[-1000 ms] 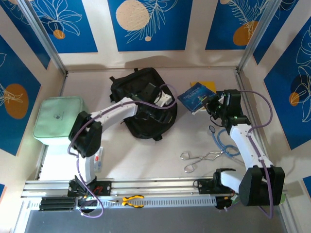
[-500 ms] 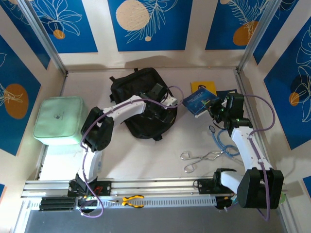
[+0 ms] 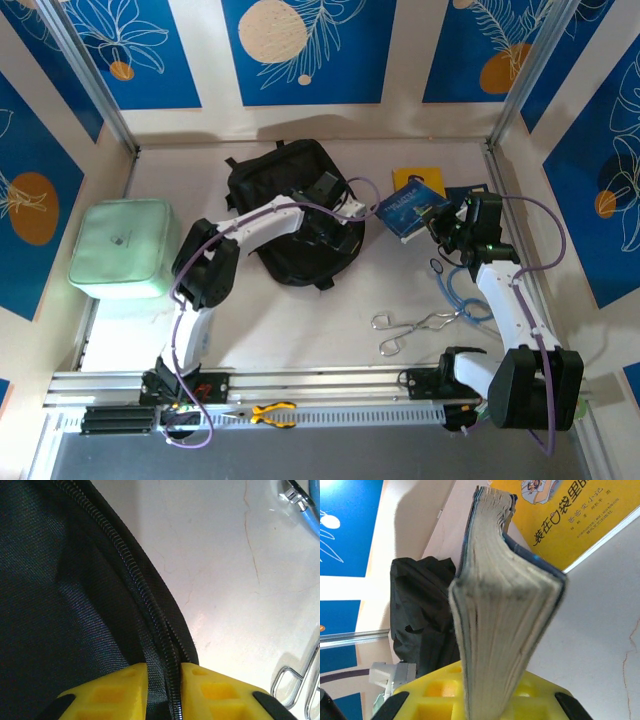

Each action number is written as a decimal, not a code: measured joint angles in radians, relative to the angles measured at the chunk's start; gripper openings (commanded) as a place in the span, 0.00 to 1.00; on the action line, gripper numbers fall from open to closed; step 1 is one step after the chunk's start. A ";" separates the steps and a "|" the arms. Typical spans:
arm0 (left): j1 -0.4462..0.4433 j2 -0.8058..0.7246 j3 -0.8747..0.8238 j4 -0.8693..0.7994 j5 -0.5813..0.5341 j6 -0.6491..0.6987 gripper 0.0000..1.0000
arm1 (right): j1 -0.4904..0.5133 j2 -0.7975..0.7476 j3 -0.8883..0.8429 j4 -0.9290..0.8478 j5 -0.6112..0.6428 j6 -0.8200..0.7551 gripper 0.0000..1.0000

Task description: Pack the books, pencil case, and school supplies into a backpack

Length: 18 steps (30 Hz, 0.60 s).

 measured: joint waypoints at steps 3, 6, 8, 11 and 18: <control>0.000 0.009 0.008 -0.013 -0.001 0.003 0.10 | 0.000 -0.004 -0.008 0.000 0.000 0.000 0.01; 0.000 0.009 0.020 -0.027 -0.002 0.006 0.05 | 0.000 -0.008 -0.012 -0.003 0.000 0.000 0.01; 0.000 0.009 0.028 -0.035 -0.003 0.007 0.04 | 0.000 -0.009 -0.012 -0.008 0.000 -0.001 0.01; 0.010 -0.008 0.029 -0.043 -0.004 0.007 0.02 | -0.002 -0.023 -0.012 -0.029 -0.003 -0.012 0.01; 0.068 -0.176 -0.003 -0.006 -0.058 -0.012 0.00 | -0.037 -0.135 -0.013 -0.093 -0.042 -0.057 0.02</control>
